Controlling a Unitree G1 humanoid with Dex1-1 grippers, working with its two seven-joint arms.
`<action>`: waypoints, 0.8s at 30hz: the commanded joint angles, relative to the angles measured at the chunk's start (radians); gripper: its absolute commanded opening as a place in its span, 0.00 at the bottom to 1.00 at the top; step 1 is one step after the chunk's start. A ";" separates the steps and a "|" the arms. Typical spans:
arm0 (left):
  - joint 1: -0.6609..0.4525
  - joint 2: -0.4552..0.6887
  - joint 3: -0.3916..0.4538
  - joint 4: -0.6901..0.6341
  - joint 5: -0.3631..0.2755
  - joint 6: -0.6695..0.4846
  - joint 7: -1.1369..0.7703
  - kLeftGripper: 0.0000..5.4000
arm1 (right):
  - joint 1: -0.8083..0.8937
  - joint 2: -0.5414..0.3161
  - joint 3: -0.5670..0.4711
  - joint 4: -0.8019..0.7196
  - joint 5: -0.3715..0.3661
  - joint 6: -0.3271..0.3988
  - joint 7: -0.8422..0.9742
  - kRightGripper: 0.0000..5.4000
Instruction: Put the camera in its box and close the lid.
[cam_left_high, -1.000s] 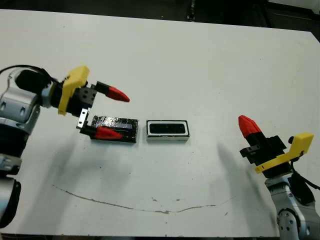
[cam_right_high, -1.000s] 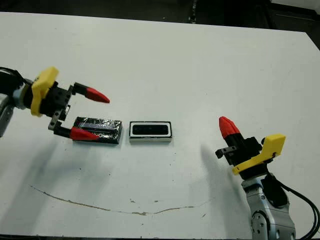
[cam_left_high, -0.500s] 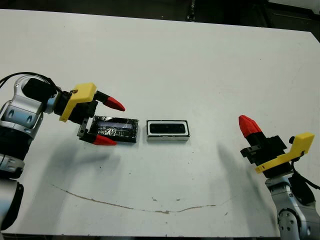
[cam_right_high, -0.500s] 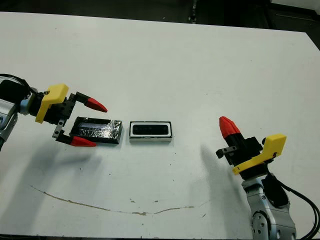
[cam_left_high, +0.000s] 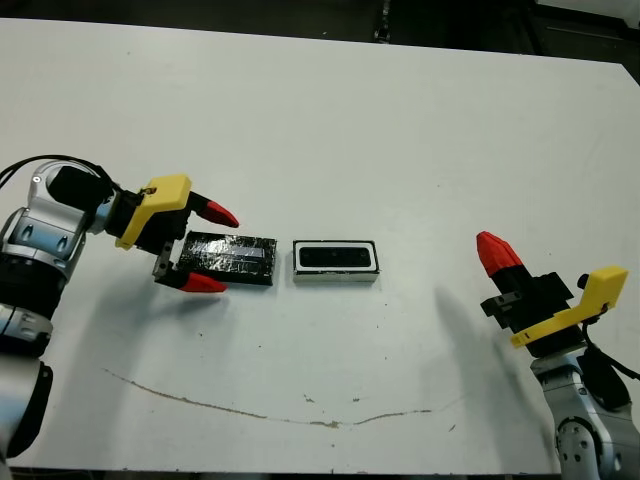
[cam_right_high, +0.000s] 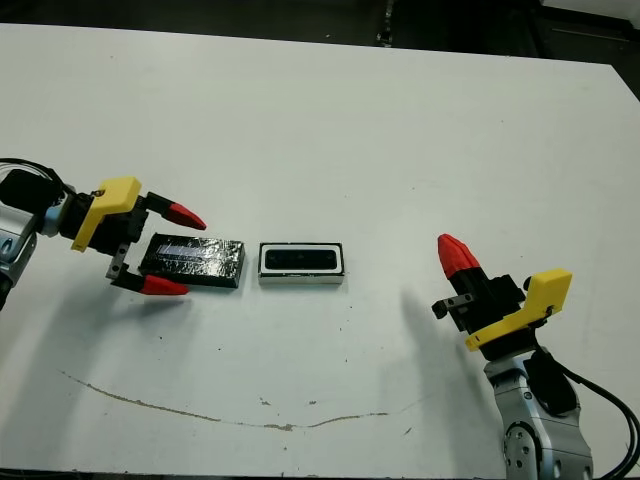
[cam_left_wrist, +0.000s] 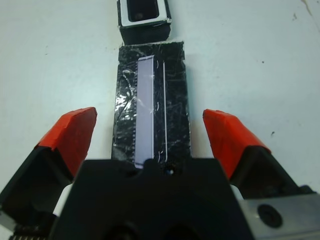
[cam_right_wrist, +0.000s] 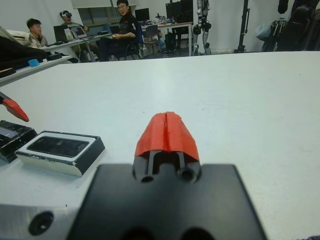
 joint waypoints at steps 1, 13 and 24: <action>-0.002 0.009 0.005 0.011 0.015 -0.006 0.005 1.00 | 0.010 -0.017 0.000 0.011 0.004 -0.003 0.007 0.00; 0.064 0.024 0.050 -0.074 -0.015 0.190 0.066 0.99 | 0.010 -0.018 0.004 0.011 -0.003 -0.008 0.010 0.00; 0.102 0.023 0.057 -0.129 -0.043 0.254 0.058 0.70 | 0.011 -0.018 0.002 0.008 0.001 0.001 0.006 0.00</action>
